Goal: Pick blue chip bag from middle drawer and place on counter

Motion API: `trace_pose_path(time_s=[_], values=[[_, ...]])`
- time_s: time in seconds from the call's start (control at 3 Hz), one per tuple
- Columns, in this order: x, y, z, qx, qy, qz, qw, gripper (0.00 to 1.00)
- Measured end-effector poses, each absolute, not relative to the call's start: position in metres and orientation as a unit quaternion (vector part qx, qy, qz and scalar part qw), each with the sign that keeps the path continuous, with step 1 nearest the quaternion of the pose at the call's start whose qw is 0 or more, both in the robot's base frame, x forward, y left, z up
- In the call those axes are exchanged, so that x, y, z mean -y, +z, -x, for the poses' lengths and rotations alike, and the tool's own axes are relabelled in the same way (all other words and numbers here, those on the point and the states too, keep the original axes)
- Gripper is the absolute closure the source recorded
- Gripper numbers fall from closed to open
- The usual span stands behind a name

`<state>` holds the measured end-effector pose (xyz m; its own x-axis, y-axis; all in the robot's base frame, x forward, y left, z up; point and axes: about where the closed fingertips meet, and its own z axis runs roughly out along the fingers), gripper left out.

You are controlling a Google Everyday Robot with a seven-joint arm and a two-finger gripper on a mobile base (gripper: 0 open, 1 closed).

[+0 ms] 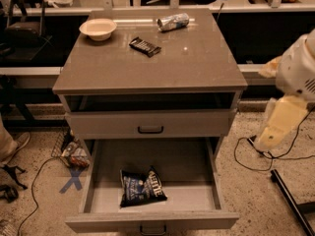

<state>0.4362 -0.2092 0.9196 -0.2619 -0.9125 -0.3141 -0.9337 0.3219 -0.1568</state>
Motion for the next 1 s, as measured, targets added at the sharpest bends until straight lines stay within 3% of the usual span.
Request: trace_pose_path(time_s=[0.67,1.0], values=[[0.145,0.731,-0.429,-0.808,0.212,0.503,0.222,0.0],[0.145,0.731,-0.429,-0.808,0.212,0.503,0.222,0.0]])
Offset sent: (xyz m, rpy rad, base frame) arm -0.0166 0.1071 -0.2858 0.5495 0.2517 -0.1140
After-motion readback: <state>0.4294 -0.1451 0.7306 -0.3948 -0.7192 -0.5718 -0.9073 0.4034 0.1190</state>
